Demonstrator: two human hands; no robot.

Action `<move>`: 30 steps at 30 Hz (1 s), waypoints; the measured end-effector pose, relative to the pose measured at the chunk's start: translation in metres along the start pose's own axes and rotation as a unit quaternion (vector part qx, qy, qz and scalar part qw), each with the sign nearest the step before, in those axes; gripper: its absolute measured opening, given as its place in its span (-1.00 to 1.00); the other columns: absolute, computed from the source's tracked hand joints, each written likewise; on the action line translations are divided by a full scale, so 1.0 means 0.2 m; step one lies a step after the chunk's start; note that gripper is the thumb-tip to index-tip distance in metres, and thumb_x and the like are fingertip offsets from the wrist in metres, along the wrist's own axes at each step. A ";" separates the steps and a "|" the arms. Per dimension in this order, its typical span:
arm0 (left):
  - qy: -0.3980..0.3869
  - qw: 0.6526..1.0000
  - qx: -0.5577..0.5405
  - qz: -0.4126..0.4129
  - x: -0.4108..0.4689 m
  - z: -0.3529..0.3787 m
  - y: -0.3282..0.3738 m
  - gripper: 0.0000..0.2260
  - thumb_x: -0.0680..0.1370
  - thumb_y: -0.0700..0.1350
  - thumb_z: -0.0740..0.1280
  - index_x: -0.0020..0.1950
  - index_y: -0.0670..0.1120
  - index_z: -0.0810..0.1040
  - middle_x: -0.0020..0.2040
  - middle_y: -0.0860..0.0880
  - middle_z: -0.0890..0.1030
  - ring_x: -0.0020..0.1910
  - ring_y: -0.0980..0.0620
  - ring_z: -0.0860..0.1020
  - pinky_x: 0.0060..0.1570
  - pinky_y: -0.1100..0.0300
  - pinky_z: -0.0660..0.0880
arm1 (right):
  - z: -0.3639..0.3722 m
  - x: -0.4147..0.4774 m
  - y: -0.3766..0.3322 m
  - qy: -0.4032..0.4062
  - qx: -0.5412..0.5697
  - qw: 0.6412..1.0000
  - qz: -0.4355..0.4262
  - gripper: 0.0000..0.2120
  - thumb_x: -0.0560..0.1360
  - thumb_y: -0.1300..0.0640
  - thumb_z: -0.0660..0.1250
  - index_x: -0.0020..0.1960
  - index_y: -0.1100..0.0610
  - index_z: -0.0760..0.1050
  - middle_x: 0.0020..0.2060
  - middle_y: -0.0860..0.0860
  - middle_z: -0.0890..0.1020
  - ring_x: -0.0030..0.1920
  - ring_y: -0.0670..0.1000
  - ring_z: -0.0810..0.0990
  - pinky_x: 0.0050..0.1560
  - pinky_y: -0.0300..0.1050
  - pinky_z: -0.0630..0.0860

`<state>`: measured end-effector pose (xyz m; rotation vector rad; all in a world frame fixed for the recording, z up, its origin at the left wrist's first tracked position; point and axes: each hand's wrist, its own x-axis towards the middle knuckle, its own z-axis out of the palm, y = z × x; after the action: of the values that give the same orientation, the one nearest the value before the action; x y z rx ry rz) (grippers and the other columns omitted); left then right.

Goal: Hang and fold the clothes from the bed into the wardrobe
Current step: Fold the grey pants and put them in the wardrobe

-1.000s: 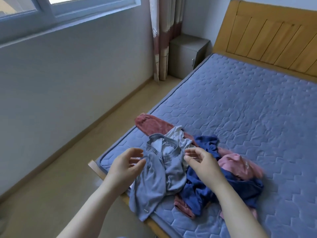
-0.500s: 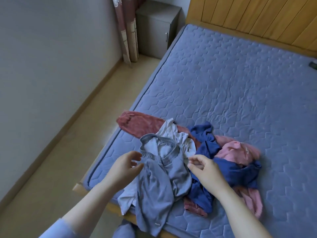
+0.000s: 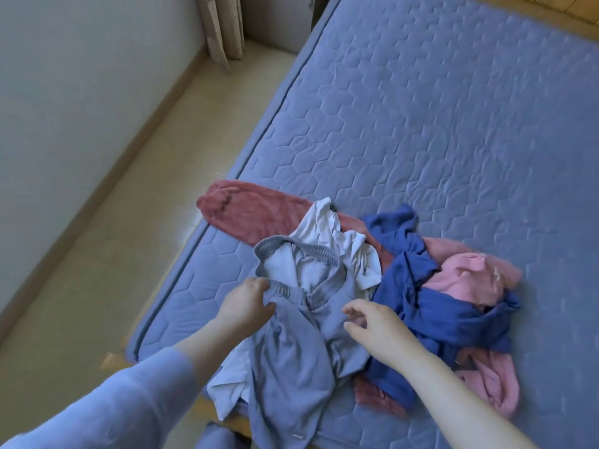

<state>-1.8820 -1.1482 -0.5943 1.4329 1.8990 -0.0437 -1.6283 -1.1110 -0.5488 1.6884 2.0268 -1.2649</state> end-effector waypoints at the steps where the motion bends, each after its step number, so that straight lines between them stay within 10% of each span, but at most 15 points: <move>1: -0.002 1.000 -0.002 -0.004 0.05 0.04 -0.01 -0.65 0.55 -0.01 0.31 0.29 -0.11 0.45 0.24 -0.05 0.49 0.12 -0.06 0.53 -0.03 0.14 0.43 | 0.02 0.05 0.02 -0.003 -0.001 1.000 0.000 -0.73 0.56 0.07 0.28 0.26 0.02 0.49 0.14 -0.06 0.56 0.12 -0.07 0.53 0.15 -0.12 0.50; 17: -0.060 0.998 0.011 -0.032 0.54 0.49 -0.05 -0.61 0.56 -0.05 0.32 0.32 -0.19 0.36 0.32 -0.12 0.35 0.13 -0.16 0.52 0.06 0.02 0.48 | 0.28 0.55 0.32 -0.010 0.052 0.999 0.002 -0.71 0.55 0.09 0.29 0.26 0.00 0.49 0.09 -0.09 0.57 0.08 -0.11 0.54 0.14 -0.18 0.48; 30: -0.062 0.995 0.043 -0.072 0.50 0.50 -0.16 -0.78 0.55 0.01 0.32 -0.08 -0.14 0.43 0.00 -0.06 0.37 -0.06 -0.11 0.52 -0.18 0.11 0.42 | 0.21 0.83 0.29 0.015 -0.065 0.994 -0.084 -0.62 0.53 0.21 0.24 0.33 0.04 0.44 0.23 -0.05 0.50 0.04 -0.02 0.56 0.05 -0.08 0.49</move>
<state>-1.8656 -1.1235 -0.7366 1.3146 1.9146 -0.2787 -1.6439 -1.0277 -0.7082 1.5159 2.2560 -1.1347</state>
